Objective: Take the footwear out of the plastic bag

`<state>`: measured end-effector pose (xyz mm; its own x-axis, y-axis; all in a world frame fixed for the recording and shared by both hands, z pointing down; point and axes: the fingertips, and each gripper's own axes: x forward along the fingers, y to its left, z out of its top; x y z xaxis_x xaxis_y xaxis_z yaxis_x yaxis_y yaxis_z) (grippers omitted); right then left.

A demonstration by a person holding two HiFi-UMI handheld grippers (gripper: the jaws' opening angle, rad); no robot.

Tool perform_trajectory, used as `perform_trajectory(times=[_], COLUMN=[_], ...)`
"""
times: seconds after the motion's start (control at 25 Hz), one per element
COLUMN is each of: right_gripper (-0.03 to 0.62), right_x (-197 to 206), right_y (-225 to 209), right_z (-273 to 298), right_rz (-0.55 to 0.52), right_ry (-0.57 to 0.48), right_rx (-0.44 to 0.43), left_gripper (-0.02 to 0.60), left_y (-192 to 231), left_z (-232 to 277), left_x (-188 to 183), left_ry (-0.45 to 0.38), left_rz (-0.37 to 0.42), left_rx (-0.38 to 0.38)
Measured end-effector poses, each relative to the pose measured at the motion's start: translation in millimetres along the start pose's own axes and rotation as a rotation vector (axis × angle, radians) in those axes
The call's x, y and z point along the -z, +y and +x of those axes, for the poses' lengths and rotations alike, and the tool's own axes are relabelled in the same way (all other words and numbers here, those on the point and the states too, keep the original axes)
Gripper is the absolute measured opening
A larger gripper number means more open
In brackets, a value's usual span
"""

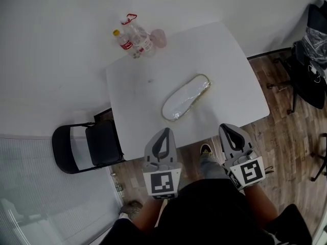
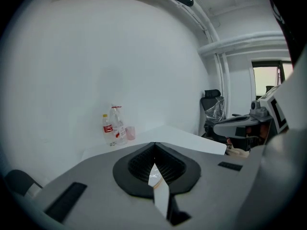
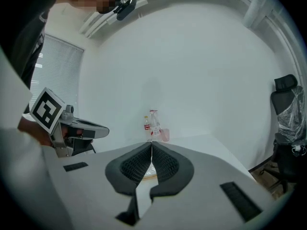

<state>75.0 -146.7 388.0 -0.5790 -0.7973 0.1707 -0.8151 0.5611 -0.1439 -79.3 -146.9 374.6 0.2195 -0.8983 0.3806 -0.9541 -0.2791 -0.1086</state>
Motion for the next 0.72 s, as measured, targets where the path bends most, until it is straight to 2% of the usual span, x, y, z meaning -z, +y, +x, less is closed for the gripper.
perform_trajectory(times=[0.16, 0.32, 0.44, 0.64, 0.68, 0.72], right_gripper=[0.018, 0.018, 0.018, 0.018, 0.018, 0.018], right_x=[-2.0, -8.7, -14.4, -21.7, -21.5, -21.3], right_y=[-7.0, -5.2, -1.6, -5.2, -6.7, -8.6], right_z=[12.8, 18.1, 25.0, 35.9, 38.7, 41.8], right_rz=[-0.002, -0.013, -0.027, -0.070, -0.082, -0.088], right_ry=[-0.003, -0.016, -0.023, -0.031, -0.027, -0.025], right_rx=[-0.016, -0.031, -0.042, -0.019, -0.011, 0.001], left_gripper=[0.018, 0.020, 0.020, 0.022, 0.035, 0.110], left_y=[12.7, 28.7, 29.3, 27.4, 26.3, 24.1], left_z=[11.1, 16.5, 27.4, 48.5, 54.2, 61.2], left_x=[0.1, 6.6, 14.6, 36.7, 43.4, 51.7], left_ry=[0.013, 0.059, 0.074, 0.110, 0.123, 0.142], left_rz=[0.046, 0.118, 0.120, 0.205, 0.217, 0.227], left_rx=[-0.048, -0.084, -0.051, -0.003, 0.013, 0.037])
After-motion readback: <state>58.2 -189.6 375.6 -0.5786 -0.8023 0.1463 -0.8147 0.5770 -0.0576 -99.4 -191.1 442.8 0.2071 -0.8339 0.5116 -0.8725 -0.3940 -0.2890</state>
